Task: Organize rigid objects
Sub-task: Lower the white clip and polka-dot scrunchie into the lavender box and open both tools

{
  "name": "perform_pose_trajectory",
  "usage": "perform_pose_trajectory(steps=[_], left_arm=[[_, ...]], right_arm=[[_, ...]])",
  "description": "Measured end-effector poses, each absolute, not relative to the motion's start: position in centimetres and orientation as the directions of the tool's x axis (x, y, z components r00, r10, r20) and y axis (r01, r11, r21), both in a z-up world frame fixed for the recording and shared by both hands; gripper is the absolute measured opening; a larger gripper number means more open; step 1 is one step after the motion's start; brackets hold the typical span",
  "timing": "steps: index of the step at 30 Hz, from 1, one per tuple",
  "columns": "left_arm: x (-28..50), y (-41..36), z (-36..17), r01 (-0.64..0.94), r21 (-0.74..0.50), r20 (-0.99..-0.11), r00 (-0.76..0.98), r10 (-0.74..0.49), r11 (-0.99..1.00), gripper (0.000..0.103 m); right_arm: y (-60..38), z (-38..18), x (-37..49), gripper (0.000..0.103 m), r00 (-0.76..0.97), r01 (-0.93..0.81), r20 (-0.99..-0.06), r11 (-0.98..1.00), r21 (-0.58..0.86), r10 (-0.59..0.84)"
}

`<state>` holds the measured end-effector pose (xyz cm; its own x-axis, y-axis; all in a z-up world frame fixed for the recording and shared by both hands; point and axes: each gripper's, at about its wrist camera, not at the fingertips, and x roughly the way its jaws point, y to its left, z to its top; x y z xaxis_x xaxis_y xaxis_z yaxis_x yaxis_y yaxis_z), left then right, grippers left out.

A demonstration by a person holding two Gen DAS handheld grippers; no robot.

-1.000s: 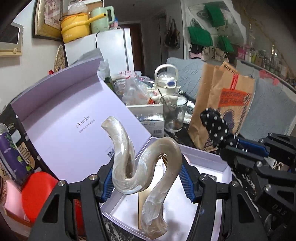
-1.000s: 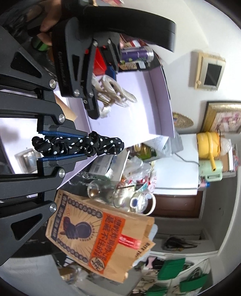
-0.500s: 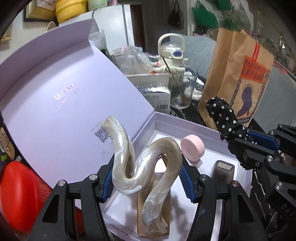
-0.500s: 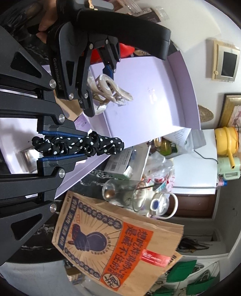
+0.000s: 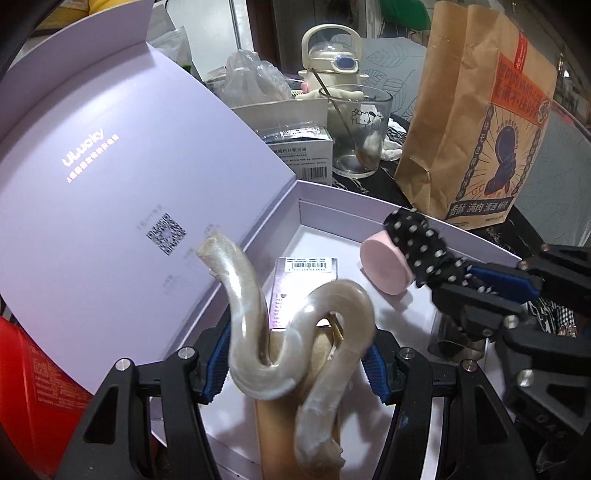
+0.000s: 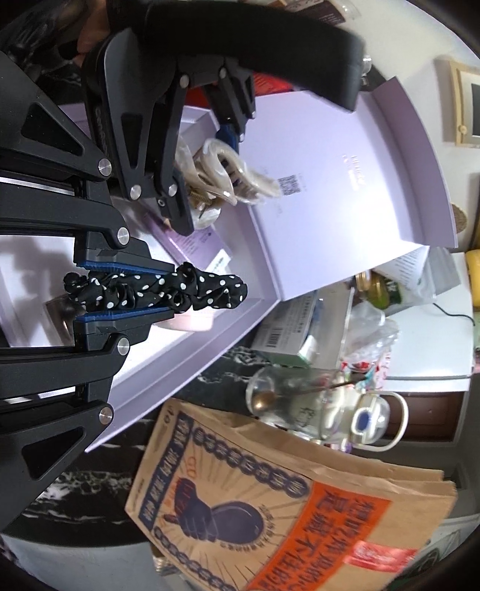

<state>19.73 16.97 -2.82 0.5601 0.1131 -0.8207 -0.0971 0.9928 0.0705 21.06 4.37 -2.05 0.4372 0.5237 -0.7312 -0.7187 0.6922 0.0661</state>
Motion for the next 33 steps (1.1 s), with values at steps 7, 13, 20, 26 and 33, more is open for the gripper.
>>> perform_pose_trajectory(steps=[7,13,20,26,33], left_arm=[[20.2,16.7,-3.9,-0.084,0.083,-0.841,0.529,0.115,0.993,0.06],[21.0,16.9,-5.5,-0.087,0.087,-0.866,0.486,0.119,0.992,0.06],[21.7,16.9,-6.6,-0.086,0.073,-0.881,0.461,0.105,0.994,0.06],[21.1,16.9,-5.8,-0.087,0.092,-0.863,0.49,0.123,0.992,0.06],[20.3,16.6,-4.2,-0.082,0.124,-0.835,0.53,0.148,0.989,0.06]], right_arm=[[5.0,-3.2,21.4,0.017,0.416,-0.722,-0.757,0.689,0.062,0.504],[5.2,-4.3,21.9,0.019,0.4,-0.717,-0.778,0.694,0.063,0.484],[5.3,-4.6,21.9,0.019,0.395,-0.718,-0.784,0.693,0.062,0.479],[5.1,-4.4,22.0,0.024,0.401,-0.705,-0.789,0.707,0.059,0.466],[4.1,-3.4,22.4,0.04,0.413,-0.683,-0.784,0.727,0.071,0.464]])
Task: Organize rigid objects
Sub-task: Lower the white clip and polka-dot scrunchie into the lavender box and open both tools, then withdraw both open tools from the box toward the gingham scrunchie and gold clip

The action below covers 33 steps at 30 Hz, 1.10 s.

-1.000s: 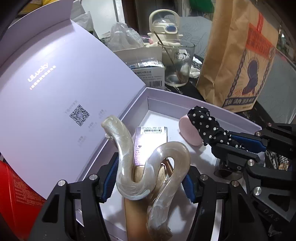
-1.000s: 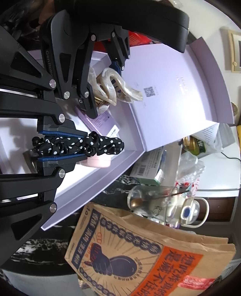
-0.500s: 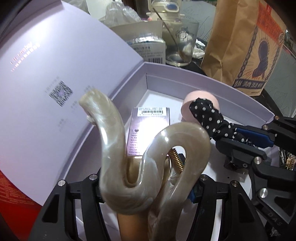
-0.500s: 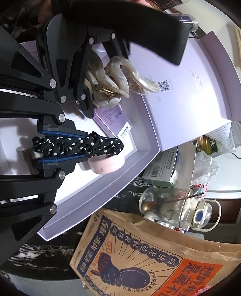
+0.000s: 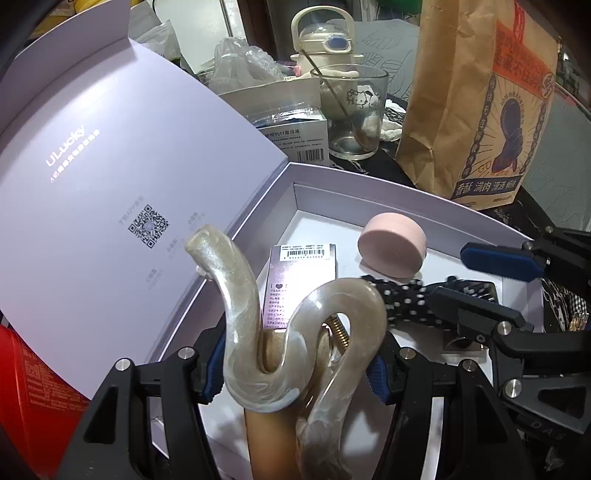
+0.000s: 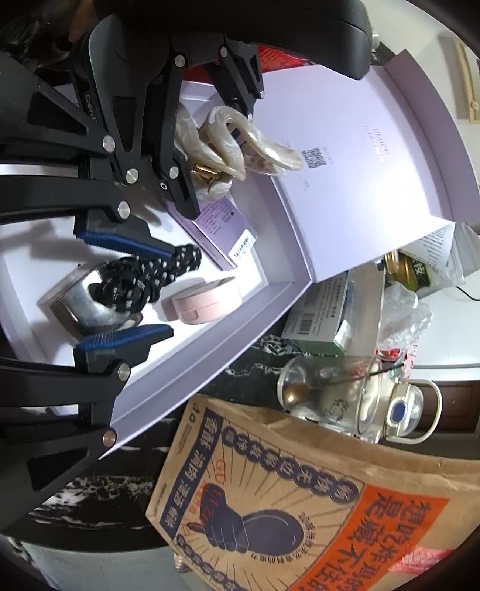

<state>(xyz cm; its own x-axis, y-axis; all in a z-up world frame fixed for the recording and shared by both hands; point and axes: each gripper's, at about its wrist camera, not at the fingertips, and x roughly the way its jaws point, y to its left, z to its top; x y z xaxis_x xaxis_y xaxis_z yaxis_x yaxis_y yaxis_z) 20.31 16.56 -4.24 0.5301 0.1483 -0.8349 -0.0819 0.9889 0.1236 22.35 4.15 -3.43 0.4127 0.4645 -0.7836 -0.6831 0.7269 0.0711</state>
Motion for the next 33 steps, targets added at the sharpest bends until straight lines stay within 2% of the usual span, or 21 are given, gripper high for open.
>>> perform_pose_trajectory(steps=[9,12,14,16,33], left_arm=[[20.2,16.7,-4.0,-0.078,0.097,-0.844,0.522,0.123,0.992,0.062],[20.0,16.5,-3.8,-0.077,0.098,-0.844,0.522,0.124,0.992,0.067],[19.9,16.2,-3.7,-0.076,0.103,-0.84,0.528,0.127,0.992,0.076],[19.8,16.0,-3.4,-0.072,0.107,-0.836,0.534,0.129,0.992,0.081],[17.9,15.3,0.3,-0.102,0.08,-0.801,0.586,0.125,0.992,0.082]], right_arm=[[3.1,-1.8,22.2,0.044,0.446,-0.671,-0.761,0.739,0.064,0.471],[2.8,-1.3,22.1,0.044,0.462,-0.667,-0.754,0.743,0.053,0.468],[2.5,-0.9,22.0,0.045,0.468,-0.665,-0.748,0.745,0.052,0.47],[2.3,-0.5,21.9,0.046,0.476,-0.66,-0.741,0.749,0.054,0.473],[0.0,3.6,20.2,0.051,0.545,-0.641,-0.693,0.767,0.018,0.471]])
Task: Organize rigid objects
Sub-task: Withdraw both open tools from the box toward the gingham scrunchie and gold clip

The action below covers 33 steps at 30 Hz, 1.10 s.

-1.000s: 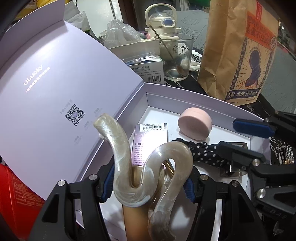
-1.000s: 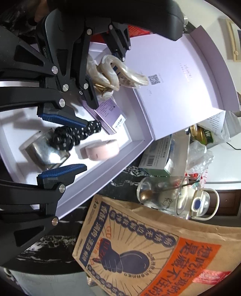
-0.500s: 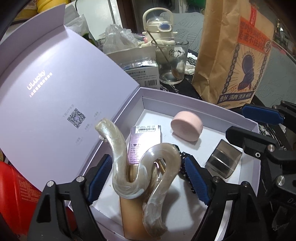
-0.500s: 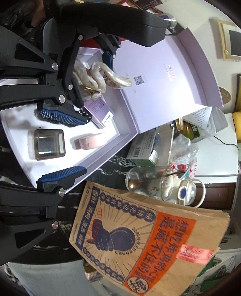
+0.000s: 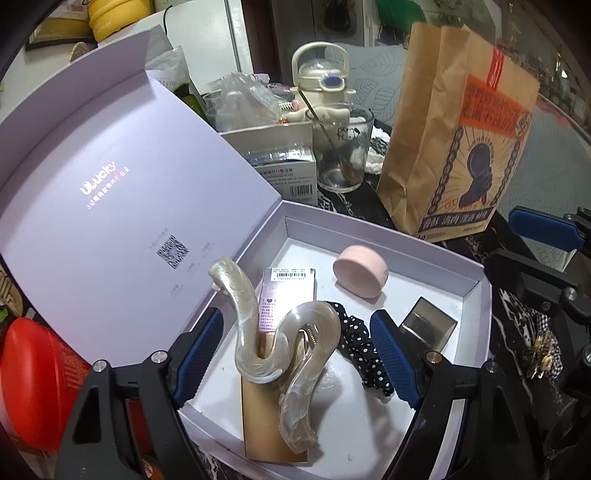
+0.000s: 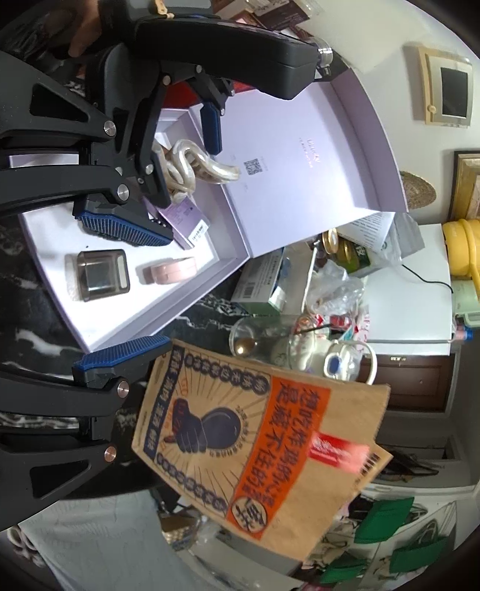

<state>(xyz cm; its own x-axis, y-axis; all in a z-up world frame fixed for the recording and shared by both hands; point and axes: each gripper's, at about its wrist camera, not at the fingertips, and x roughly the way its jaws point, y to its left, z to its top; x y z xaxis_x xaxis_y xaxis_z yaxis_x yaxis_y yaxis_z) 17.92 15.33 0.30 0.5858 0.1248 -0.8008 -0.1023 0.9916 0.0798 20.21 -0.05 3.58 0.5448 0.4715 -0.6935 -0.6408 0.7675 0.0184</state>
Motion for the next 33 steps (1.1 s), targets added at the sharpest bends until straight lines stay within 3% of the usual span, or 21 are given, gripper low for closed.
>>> perform_pose_trajectory(steps=[4,7,33], left_arm=[[17.6,14.8,1.3,-0.098,0.079,-0.787,0.605,0.123,0.992,0.084],[17.1,14.5,2.4,-0.098,0.074,-0.772,0.625,0.119,0.992,0.103],[10.2,7.2,9.0,-0.006,0.04,-0.676,0.736,0.031,0.999,0.103]], right_arm=[[-1.0,4.9,19.4,0.051,0.574,-0.63,-0.671,0.776,0.003,0.469],[-1.6,5.8,18.9,0.055,0.59,-0.624,-0.657,0.781,-0.002,0.47],[-10.5,10.9,11.3,0.065,0.716,-0.536,-0.557,0.843,-0.052,0.421]])
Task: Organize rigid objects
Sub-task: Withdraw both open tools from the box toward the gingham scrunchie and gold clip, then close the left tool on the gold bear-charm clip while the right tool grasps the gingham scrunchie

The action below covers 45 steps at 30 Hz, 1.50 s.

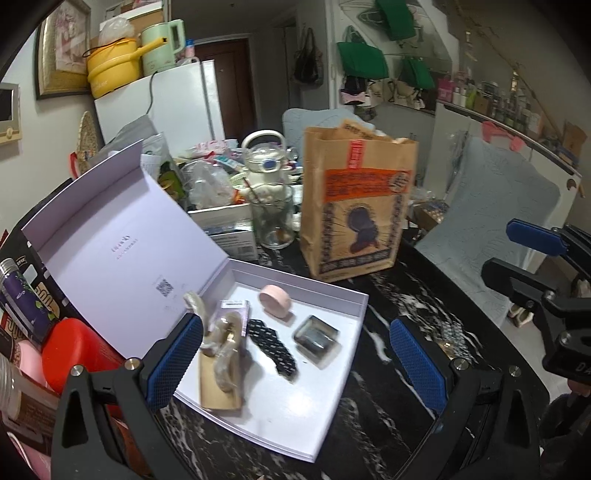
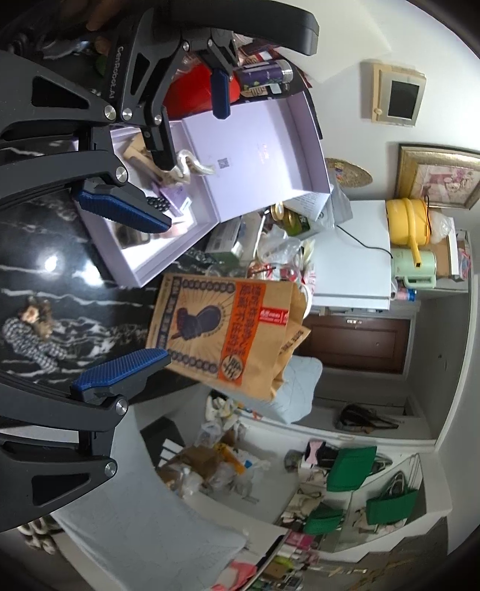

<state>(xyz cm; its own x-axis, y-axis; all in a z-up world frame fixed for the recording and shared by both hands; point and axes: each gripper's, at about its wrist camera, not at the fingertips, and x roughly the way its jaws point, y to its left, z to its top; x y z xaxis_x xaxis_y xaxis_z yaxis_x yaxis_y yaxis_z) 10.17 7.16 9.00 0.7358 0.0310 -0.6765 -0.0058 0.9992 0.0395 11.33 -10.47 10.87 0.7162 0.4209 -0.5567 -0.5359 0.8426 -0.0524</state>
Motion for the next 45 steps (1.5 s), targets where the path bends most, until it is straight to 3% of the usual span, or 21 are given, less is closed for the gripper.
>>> perform_pose_trajectory(steps=[28,45], left_arm=[[7.8,-3.6,4.0,0.241,0.052,-0.729,0.673,-0.128,0.969,0.103],[9.9,-4.2,-1.3,0.251,0.025,-0.812,0.57,-0.127,0.968,0.103]], right_arm=[[-19.1,5.1,7.4,0.066,0.719,-0.411,-0.626,0.911,-0.034,0.301],[-20.3,-1.2,11.6,0.066,0.616,-0.381,-0.731,0.923,0.048,0.292]])
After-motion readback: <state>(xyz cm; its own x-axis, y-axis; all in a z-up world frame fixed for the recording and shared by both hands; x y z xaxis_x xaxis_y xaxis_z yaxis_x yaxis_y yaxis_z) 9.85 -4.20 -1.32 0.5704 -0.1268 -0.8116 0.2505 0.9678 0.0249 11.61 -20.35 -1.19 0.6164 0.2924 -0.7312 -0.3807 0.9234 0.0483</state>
